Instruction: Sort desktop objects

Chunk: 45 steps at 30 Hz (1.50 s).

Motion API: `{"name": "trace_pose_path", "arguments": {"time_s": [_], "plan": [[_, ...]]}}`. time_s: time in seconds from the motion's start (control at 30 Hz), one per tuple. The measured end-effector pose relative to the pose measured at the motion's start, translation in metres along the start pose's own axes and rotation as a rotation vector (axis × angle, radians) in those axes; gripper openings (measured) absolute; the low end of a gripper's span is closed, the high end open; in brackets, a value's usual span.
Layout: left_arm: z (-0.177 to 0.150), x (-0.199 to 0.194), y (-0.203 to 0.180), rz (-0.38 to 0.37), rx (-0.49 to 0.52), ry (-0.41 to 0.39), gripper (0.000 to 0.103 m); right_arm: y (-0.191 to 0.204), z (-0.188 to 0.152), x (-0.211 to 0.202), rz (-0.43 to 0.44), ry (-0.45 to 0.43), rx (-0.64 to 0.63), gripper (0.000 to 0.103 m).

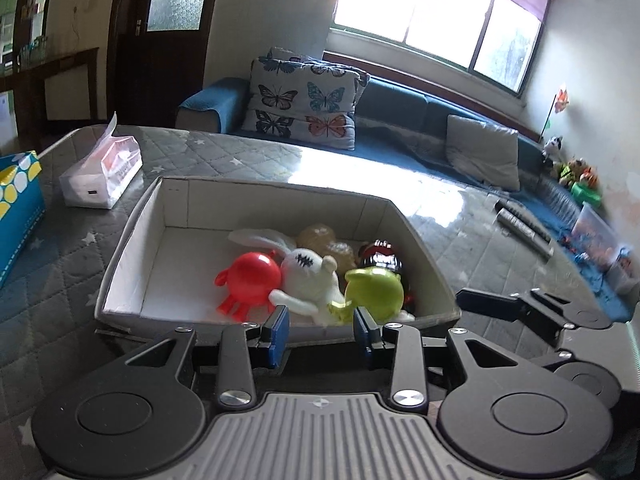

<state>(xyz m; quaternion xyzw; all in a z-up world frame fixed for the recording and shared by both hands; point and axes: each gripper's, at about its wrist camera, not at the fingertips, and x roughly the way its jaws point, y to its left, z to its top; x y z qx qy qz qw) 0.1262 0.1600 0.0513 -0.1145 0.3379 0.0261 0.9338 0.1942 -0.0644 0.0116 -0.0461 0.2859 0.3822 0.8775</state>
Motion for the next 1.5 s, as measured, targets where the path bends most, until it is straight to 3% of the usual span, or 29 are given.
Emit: {"name": "trace_pose_path", "arguments": {"time_s": [0.3, 0.93, 1.5], "plan": [[-0.020, -0.009, -0.005, 0.073, 0.040, 0.009, 0.038, 0.002, -0.018, -0.019, -0.020, -0.012, 0.001, 0.103], [-0.054, -0.028, 0.002, 0.171, 0.033, 0.021, 0.038, 0.029, -0.047, -0.028, -0.038, -0.028, -0.020, 0.103], [-0.063, -0.042, 0.007, 0.230, 0.025, 0.000, 0.039, 0.044, -0.053, -0.027, -0.065, 0.025, -0.046, 0.103]]}}
